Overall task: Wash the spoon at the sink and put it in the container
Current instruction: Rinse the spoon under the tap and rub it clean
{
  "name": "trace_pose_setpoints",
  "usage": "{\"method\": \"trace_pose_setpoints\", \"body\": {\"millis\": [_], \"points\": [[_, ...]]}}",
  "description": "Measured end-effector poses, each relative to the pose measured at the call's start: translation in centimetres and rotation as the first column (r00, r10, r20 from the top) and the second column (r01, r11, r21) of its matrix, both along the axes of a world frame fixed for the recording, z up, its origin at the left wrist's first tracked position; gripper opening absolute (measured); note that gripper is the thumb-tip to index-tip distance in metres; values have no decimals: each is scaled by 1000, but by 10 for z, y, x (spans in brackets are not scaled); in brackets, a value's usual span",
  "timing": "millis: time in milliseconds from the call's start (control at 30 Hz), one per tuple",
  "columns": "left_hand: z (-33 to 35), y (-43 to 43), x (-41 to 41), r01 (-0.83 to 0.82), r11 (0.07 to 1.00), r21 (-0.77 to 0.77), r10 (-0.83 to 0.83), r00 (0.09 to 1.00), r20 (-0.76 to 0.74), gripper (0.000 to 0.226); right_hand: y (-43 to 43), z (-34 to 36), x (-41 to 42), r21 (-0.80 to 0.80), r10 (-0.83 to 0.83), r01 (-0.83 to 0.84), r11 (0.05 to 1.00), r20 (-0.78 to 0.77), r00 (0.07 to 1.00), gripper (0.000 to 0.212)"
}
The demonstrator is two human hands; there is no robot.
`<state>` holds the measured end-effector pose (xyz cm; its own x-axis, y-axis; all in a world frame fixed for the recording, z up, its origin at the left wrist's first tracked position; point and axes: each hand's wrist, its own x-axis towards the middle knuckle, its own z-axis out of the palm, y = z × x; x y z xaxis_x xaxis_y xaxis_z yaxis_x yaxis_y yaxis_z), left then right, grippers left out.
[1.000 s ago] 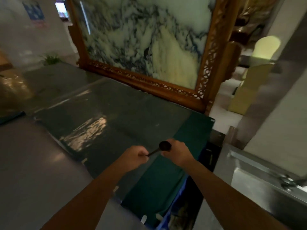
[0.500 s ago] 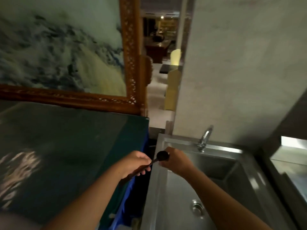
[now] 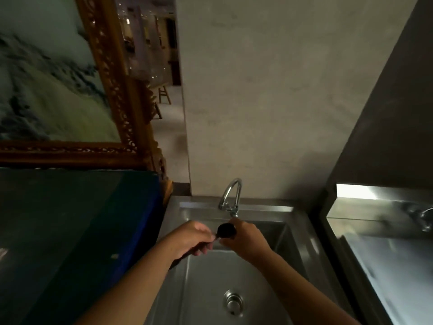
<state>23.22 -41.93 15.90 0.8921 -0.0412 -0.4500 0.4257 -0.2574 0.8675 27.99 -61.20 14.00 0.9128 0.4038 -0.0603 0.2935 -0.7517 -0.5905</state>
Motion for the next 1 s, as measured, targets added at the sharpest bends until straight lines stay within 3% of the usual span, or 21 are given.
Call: {"method": "trace_pose_setpoints", "body": {"millis": [167,267,367,567,733,900,1000], "points": [[-10,-33,44,-45,998,43,45,999,4,14,-37,-8,49,47,79,-76,996,-61,995,45],[-21,-38,60,-94,994,56,97,994,-46,13,-52,-15,70,94,90,-79,992,-121,989,37],[-37,-36,71,-133,988,84,142,984,-110,16,-59,-31,92,110,39,-12,994,-250,968,13],[-80,-23,94,-198,977,77,208,965,-157,18,-45,-82,143,70,-54,100,993,-488,871,21],[-116,-6,112,-273,961,33,275,945,-179,18,-14,-114,185,148,-124,266,953,-610,783,27],[-146,9,126,-284,958,35,285,937,-202,19,36,-143,210,251,-73,357,899,-721,690,15],[-161,16,133,-258,965,50,262,939,-223,21,65,-158,227,301,-73,459,836,-768,636,21]]}}
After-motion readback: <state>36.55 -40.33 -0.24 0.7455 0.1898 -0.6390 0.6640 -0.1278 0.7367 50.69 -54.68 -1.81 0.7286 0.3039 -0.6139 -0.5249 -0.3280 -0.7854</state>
